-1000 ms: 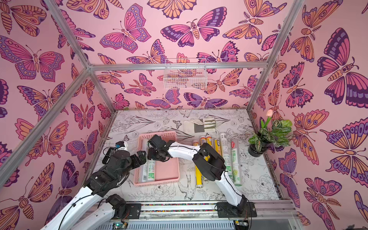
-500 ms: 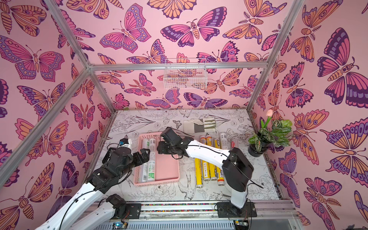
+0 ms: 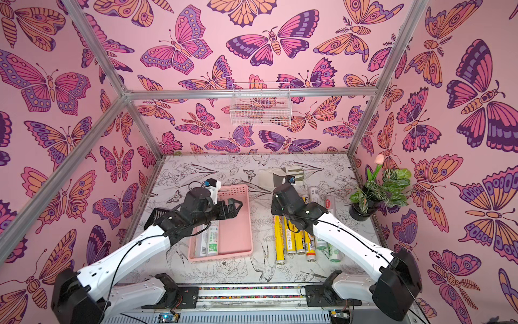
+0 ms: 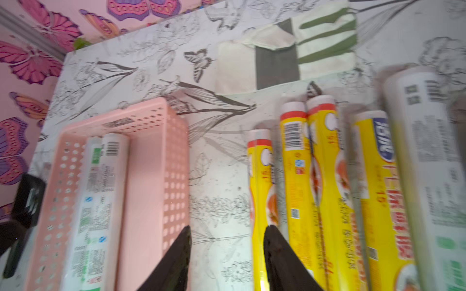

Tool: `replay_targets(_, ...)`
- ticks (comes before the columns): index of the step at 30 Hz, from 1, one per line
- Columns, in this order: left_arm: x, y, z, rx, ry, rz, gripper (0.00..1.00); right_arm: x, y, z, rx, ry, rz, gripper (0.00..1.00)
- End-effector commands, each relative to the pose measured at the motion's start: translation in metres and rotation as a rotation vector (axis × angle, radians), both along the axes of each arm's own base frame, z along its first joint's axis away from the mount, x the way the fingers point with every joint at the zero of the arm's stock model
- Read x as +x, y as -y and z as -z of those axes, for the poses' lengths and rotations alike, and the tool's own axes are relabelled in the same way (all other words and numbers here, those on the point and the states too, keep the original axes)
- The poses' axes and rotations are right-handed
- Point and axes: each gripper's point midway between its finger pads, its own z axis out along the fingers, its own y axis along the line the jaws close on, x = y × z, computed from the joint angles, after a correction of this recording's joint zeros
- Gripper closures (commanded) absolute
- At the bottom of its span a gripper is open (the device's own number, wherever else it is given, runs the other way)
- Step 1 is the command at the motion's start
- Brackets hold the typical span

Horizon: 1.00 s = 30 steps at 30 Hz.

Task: Put the plastic wrap into the basket
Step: Pick up the plastic wrap from the center of the board.

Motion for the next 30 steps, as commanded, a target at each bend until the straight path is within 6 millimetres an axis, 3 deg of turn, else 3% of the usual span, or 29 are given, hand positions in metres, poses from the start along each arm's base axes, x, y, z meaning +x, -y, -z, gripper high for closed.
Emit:
replay_targets(1, 0.001, 0.031, -0.006, -0.007, 0.020, 0.090, 0.00, -0.011, 0.023, 0.017, -0.021, -0.071, 0.004, 0.51)
replay_targets(2, 0.004, 0.040, 0.005, 0.012, -0.006, 0.105, 0.00, -0.012, 0.027, 0.022, -0.023, -0.090, 0.007, 0.51)
replay_targets(9, 0.000, 0.089, 0.021, 0.025, -0.059, 0.211, 0.00, -0.017, 0.067, 0.043, -0.123, -0.164, 0.087, 0.53)
replay_targets(17, -0.005, 0.149, 0.031, 0.002, -0.113, 0.362, 0.00, -0.018, 0.155, 0.051, -0.284, -0.212, 0.293, 0.54)
replay_targets(30, -0.010, 0.202, 0.039, -0.035, -0.157, 0.489, 0.00, -0.018, 0.220, 0.072, -0.383, -0.342, 0.440, 0.55)
